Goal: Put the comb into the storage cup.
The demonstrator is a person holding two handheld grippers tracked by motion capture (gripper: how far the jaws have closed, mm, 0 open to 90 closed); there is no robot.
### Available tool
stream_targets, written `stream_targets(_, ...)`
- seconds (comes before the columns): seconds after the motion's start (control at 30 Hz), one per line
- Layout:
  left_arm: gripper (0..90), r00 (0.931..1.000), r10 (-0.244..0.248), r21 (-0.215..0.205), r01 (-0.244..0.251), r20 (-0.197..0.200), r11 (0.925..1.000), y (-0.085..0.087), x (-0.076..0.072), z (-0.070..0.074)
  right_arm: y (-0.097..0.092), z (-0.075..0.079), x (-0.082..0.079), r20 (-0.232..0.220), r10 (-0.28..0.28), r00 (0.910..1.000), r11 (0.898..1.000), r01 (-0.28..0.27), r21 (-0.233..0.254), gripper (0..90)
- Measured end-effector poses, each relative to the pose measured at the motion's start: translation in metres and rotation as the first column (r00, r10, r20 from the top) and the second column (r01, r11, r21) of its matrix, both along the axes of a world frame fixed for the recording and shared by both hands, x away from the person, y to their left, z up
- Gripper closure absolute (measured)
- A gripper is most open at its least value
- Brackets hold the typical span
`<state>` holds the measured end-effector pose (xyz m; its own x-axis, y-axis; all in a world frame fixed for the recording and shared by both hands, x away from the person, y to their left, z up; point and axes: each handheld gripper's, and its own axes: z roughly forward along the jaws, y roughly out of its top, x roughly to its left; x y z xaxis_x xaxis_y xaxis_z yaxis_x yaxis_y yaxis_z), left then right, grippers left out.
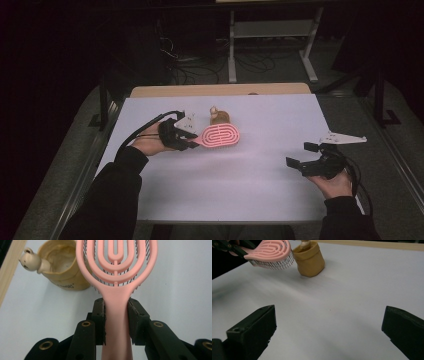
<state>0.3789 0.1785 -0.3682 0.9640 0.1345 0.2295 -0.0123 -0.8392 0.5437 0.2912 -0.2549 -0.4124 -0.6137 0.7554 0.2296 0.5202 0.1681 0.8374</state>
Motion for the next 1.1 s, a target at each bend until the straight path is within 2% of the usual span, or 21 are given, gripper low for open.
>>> stream_targets(0.1,69.9,1.0000,-0.003,-0.007,0.003,0.009,1.0000,-0.001,-0.001,0.005,0.001,0.007,0.003,0.004,0.008,1.0000,1.000,-0.008,0.015,0.0)
stream_targets(0.23,69.9,0.9997,0.000,-0.015,0.000,0.022,0.9999,-0.001,-0.001,0.012,0.005,0.019,0.010,0.013,0.020,0.9997,1.000,-0.020,0.006,0.0)
stream_targets(0.33,69.9,0.9995,0.002,-0.022,-0.001,0.031,0.9998,0.000,-0.002,0.017,0.009,0.027,0.016,0.007,0.032,0.9995,0.999,-0.032,0.016,0.0)
stream_targets(0.53,69.9,0.9988,0.010,-0.043,-0.008,0.048,0.9990,0.003,-0.003,0.025,0.019,0.040,0.029,-0.008,0.047,0.9989,0.999,-0.047,0.008,0.0)
stream_targets(0.83,69.9,0.9975,0.013,-0.067,-0.008,0.069,0.9977,0.004,-0.004,0.037,0.034,0.053,0.039,0.000,0.079,0.9968,0.997,-0.079,-0.002,0.0)
stream_targets(1.1,69.9,0.9964,0.023,-0.075,-0.016,0.082,0.9971,0.006,-0.003,0.041,0.044,0.061,0.047,-0.003,0.097,0.9953,0.995,-0.097,0.020,0.0)
